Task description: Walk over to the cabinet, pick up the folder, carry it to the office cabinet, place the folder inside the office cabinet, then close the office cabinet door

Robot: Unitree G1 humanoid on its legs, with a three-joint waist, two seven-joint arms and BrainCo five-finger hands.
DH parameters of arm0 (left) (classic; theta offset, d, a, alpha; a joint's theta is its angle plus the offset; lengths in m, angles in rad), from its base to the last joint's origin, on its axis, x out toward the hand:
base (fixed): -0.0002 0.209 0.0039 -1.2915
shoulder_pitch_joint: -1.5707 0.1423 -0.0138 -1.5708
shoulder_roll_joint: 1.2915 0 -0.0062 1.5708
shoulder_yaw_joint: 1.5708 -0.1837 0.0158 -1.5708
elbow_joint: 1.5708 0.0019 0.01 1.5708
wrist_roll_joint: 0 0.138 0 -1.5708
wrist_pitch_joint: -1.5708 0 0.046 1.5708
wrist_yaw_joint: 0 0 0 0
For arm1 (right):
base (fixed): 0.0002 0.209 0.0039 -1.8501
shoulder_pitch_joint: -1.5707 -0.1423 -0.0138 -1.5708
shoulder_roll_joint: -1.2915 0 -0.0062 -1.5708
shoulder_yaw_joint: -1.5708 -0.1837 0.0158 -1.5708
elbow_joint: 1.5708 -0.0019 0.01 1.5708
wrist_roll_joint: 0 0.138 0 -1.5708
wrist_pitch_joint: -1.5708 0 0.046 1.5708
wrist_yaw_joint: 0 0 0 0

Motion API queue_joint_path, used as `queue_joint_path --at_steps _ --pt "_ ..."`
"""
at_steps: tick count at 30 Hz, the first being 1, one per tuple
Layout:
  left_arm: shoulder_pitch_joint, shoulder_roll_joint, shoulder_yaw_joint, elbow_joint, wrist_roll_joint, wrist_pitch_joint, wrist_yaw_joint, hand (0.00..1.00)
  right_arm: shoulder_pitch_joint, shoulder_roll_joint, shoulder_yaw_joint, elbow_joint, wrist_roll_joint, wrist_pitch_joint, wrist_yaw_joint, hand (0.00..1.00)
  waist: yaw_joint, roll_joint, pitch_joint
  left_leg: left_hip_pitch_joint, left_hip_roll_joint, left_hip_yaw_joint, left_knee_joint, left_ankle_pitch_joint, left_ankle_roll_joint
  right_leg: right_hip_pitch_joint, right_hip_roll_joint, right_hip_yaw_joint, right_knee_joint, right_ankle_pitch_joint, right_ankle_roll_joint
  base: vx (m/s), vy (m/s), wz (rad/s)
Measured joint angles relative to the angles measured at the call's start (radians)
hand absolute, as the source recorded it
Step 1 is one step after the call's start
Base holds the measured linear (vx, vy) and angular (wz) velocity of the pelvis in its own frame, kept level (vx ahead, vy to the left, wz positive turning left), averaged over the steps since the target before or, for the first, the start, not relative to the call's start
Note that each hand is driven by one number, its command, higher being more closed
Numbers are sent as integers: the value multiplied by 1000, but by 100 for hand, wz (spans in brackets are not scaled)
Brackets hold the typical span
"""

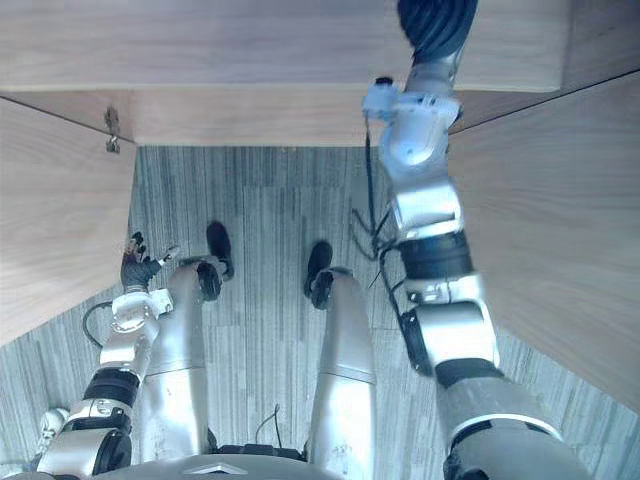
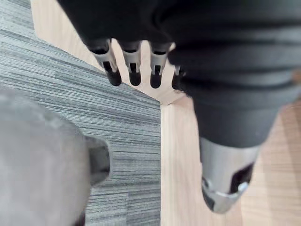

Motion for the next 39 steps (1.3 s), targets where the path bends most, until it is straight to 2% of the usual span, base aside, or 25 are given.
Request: queue_joint_path --at_steps 3,7,10,14,16,18,24,31,32,36,39 --pt "26 -34 5 37 34 13 -2 0 167 63 44 -136 -67 -21 7 100 -7 -22 -14 113 7 20 -48 -6 -3 107 3 -4 -59 -1 -6 26 -31 -16" --pt "84 -53 31 85 75 24 -22 0 414 123 194 -268 -117 -90 74 100 -17 -60 -65 289 18 52 -136 -20 -6 286 2 -29 -186 23 0 87 2 -18" --pt "144 -75 36 112 90 25 -23 0 602 171 304 -273 -150 -128 163 100 -18 -63 -133 421 8 67 -214 -18 -3 427 1 -45 -287 46 11 167 21 1" --pt "216 -83 8 129 114 24 -22 0 782 200 363 -244 -192 -140 245 100 -18 -63 -190 589 -21 90 -331 -7 -5 595 -5 -50 -409 67 27 210 33 4" --pt "250 -66 -37 177 134 23 -23 0 857 224 360 -135 -227 -148 259 100 -21 -65 -243 680 -41 106 -428 19 -14 676 -6 -49 -499 92 35 174 19 -1" --pt "262 -57 -73 217 151 23 -23 0 884 234 343 -8 -246 -146 276 100 -27 -61 -266 744 -61 108 -513 49 -17 735 -7 -51 -570 117 39 115 13 4" --pt "275 -31 -132 318 191 22 -41 0 887 241 247 398 -314 -103 295 100 -39 -42 -294 920 -102 113 -779 178 -29 899 12 -70 -803 225 45 73 7 3" --pt "320 -14 -160 398 232 23 -51 0 890 256 148 732 -352 -65 291 100 -45 -14 -354 1065 -127 132 -949 246 -23 1016 33 -51 -950 289 53 10 31 -9" --pt "320 -15 -161 400 233 23 -53 0 890 258 144 756 -352 -62 290 0 -46 -13 -355 1074 -129 132 -961 249 -27 1020 33 -49 -957 291 54 -61 44 -4" --pt "329 -14 -160 432 249 26 -66 0 892 286 61 909 -345 -38 287 0 -49 -11 -364 1092 -142 122 -990 258 -28 1039 30 -44 -990 303 57 -43 40 -4" --pt "327 -9 -160 457 249 30 -68 0 889 298 -21 958 -338 -23 282 0 -60 -12 -378 1097 -152 102 -993 257 -27 1056 26 -42 -1006 307 61 -19 46 7"
